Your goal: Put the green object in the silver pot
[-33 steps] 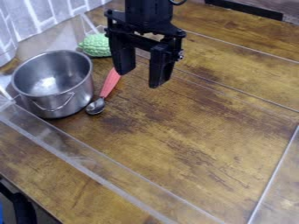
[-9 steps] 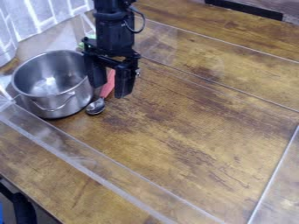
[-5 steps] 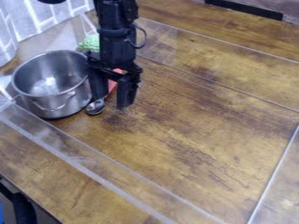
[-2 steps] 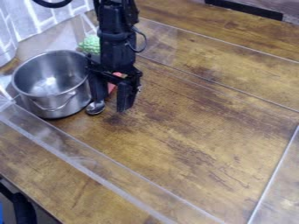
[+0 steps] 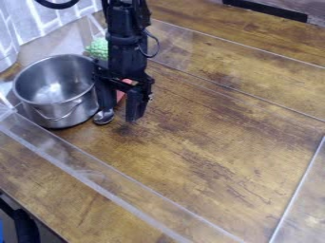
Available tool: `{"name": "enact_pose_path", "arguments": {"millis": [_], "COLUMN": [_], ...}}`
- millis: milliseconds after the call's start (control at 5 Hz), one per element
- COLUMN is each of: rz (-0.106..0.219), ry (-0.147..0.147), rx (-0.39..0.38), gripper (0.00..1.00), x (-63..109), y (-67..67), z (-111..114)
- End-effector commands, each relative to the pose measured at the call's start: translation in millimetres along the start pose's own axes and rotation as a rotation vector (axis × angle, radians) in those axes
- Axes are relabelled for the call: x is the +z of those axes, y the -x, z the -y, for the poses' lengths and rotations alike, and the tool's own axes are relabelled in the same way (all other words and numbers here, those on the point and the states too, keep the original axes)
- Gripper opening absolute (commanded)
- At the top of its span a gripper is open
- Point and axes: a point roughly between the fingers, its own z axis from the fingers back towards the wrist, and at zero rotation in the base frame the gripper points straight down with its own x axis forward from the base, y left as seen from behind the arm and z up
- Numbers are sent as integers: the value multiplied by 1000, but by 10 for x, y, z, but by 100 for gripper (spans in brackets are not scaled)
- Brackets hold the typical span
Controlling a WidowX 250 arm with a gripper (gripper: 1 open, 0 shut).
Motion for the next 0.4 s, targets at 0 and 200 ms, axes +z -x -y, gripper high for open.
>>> {"name": "enact_pose_path", "arguments": {"millis": [0, 200], "rz": [17, 19], "ry": [2, 3], "rx": [20, 23], "gripper": [0, 0], "x": [30, 32], "y": [14, 19], "z": [-66, -69]}}
